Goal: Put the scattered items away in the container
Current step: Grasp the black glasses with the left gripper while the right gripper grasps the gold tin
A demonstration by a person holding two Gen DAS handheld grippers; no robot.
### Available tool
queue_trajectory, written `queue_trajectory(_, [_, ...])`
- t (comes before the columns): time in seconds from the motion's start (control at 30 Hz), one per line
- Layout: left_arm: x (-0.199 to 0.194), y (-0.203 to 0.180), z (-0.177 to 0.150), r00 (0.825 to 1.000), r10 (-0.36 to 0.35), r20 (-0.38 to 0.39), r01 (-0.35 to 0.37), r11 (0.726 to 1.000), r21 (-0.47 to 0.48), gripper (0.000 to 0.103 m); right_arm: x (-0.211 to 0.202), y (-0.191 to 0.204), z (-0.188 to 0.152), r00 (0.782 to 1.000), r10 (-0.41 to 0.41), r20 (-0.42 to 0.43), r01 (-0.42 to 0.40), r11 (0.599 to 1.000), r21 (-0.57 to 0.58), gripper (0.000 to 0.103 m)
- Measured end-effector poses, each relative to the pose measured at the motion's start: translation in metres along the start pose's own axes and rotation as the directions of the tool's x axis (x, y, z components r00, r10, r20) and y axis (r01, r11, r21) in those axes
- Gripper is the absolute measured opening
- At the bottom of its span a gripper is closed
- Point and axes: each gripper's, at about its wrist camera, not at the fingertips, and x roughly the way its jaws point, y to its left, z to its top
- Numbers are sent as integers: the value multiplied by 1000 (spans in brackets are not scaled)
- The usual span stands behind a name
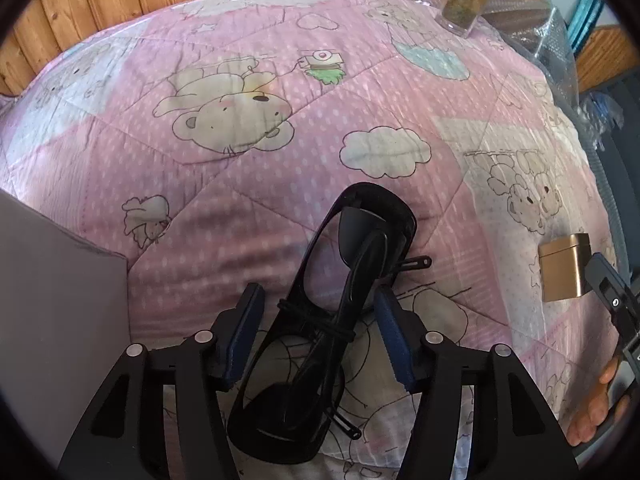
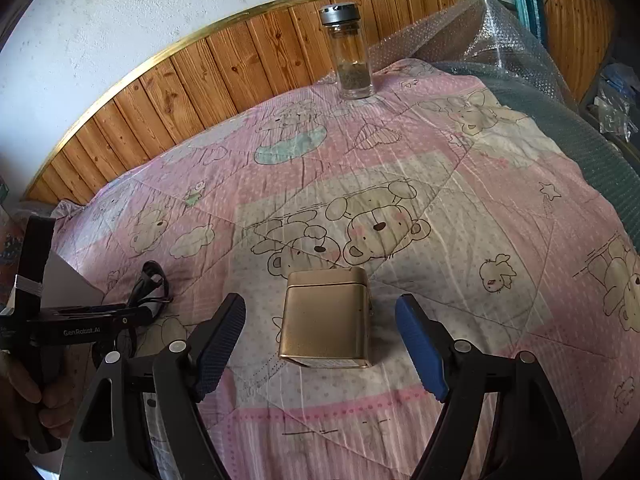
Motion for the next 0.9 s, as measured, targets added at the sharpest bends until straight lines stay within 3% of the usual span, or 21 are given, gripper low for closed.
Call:
queue_trajectory(0.1, [3, -6, -2, 1000, 5, 14, -5, 1000, 27, 71, 11, -2, 0, 1000, 0, -19, 1, 1000, 8, 78])
queue_trajectory(0.47, [0, -15, -16, 997, 74, 37, -79, 984, 159, 72, 35, -12, -12, 998, -23, -64, 23, 1000, 0, 78])
queue_trajectory(0.53, [1, -15, -14, 998, 58, 32, -62, 980, 186, 70, 37, -10, -13, 998, -32, -61, 31, 999, -15, 78])
queue_trajectory(0.57, [1, -16, -13, 998, 58, 29, -62, 978, 198, 69, 37, -8, -13, 997, -39, -61, 38, 999, -28, 77])
queue_trajectory(0.63, [0, -17, -14, 998, 57, 34, -63, 976, 210, 65, 39, -5, -13, 996, -54, -64, 50, 997, -61, 63])
queue_trajectory(0.7, [-2, -22, -15, 998, 49, 41, -58, 970, 238, 51, 40, -1, -13, 995, -70, -66, 63, 994, -94, 52])
queue_trajectory(0.77, [-5, -26, -17, 999, 28, 42, -38, 969, 245, 36, 40, -1, -11, 995, -68, -74, 61, 993, -102, 51])
queue_trajectory(0.9, [-6, -26, -15, 999, 22, 28, -28, 973, 227, 35, 39, -5, -9, 995, -45, -85, 38, 996, -79, 50])
